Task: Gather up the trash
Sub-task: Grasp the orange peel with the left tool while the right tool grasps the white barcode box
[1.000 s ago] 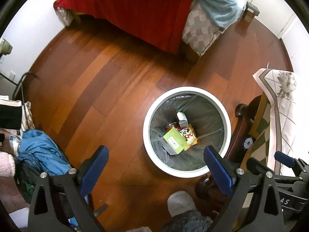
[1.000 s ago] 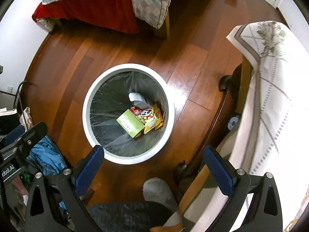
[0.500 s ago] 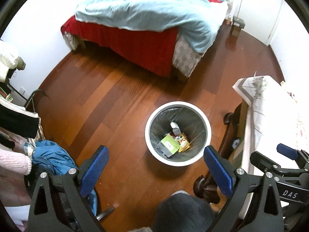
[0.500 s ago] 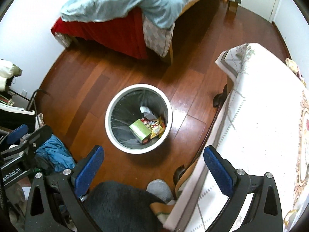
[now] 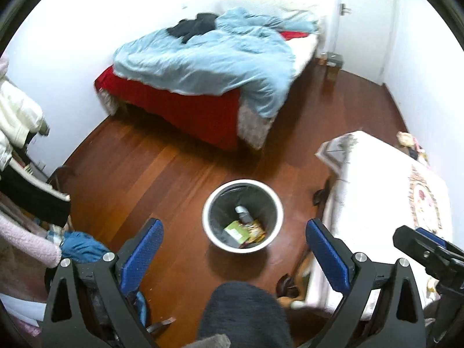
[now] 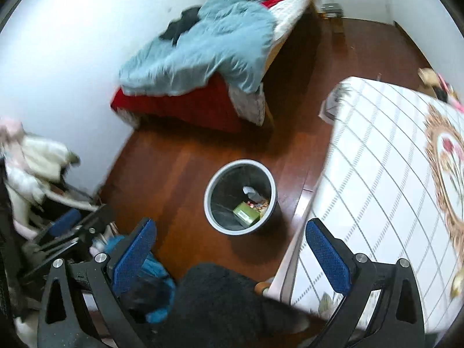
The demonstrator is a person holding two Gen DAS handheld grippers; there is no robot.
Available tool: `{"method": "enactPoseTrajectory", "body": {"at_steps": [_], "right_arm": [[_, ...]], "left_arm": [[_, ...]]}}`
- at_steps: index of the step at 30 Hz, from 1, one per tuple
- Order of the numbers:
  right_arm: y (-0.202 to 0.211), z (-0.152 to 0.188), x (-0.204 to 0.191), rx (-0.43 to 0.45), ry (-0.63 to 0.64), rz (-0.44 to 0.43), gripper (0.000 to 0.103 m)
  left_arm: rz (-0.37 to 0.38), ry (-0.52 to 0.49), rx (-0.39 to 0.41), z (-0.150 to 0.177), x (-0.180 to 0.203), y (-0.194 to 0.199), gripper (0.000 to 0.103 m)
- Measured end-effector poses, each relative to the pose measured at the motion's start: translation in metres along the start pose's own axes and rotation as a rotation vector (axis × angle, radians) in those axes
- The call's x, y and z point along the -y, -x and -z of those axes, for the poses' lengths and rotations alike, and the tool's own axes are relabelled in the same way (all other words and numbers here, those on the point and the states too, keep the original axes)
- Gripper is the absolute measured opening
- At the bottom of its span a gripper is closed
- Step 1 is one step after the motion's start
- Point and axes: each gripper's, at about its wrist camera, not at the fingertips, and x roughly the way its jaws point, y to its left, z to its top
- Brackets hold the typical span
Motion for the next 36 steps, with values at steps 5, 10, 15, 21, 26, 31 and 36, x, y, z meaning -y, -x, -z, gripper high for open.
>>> {"method": "enactPoseTrajectory", "body": {"at_steps": [5,10,15,21,26,31,36], "right_arm": [[0.049,0.021,0.056,0.052,-0.118,0.056,0.103],[0.090,0.050,0.143,0.060,-0.241,0.212,0.103],[0.118,0.079,0.248,-0.010,-0.338,0.433,0.103],[0.123,0.104,0.373,-0.211,-0.320,0.647,0.103],[0.103,0.116,0.430,-0.330,-0.270,0.675,0.103],[0.089,0.123,0.462,-0.343,-0.302,0.579,0.084],[0.103,0.139,0.475,-0.265,-0.379,0.536,0.063]], "left_arm": [[0.086,-0.091,-0.019,0.013,0.076,-0.003,0.100],[0.179,-0.205,-0.100,0.036,0.174,-0.027,0.100],[0.204,-0.325,-0.170,0.066,0.270,-0.051,0.100],[0.190,-0.463,-0.289,0.110,0.364,-0.095,0.100],[0.151,-0.535,-0.330,0.136,0.396,-0.118,0.100],[0.139,-0.551,-0.359,0.147,0.407,-0.126,0.100],[0.254,-0.528,-0.386,0.150,0.417,-0.103,0.100]]}}
